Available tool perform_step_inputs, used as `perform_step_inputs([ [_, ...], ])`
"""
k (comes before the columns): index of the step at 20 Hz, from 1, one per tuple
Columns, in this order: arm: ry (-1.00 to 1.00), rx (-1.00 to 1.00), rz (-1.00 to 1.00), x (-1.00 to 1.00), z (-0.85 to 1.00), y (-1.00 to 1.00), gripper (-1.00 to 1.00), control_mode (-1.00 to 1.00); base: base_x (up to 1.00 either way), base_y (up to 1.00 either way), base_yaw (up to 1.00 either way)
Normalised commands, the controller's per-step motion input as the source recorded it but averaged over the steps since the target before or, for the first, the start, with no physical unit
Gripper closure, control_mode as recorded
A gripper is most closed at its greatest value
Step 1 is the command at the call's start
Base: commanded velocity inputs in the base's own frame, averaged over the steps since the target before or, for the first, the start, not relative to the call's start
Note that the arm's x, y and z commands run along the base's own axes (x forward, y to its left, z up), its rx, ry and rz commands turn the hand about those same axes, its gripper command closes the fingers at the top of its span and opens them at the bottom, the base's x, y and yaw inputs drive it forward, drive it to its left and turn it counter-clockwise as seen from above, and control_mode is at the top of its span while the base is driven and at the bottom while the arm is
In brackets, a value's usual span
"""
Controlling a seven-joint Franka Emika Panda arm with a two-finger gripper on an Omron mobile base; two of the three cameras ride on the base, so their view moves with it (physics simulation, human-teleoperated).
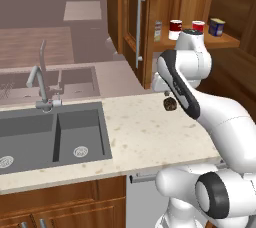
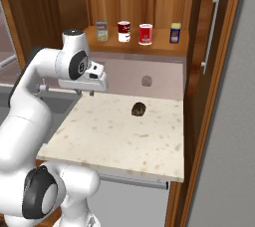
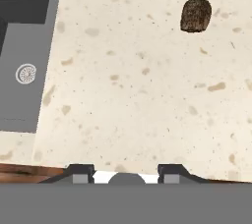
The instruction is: Stack two cans on top of the other two cans in the cabinet.
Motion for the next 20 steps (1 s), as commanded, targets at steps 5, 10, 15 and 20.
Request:
perform_step_inputs([
  [5,-0.18,0.0,0.0,-0.16,0.0,0.0,-1.0,-1.0,0.0,0.0,0.0],
  [10,-0.31,0.07,0.0,-0.14,0.22,-0.08,-1.0,-1.0,0.0,0.0,0.0],
  [15,-0.19,0.09,-0.02,-0.01,0.48,-0.18,-1.0,-1.0,0.0,0.0,0.0],
  [20,-0.12,0.03,-0.06,0.02,0.55,-0.26,-1.0,-1.0,0.0,0.0,0.0],
])
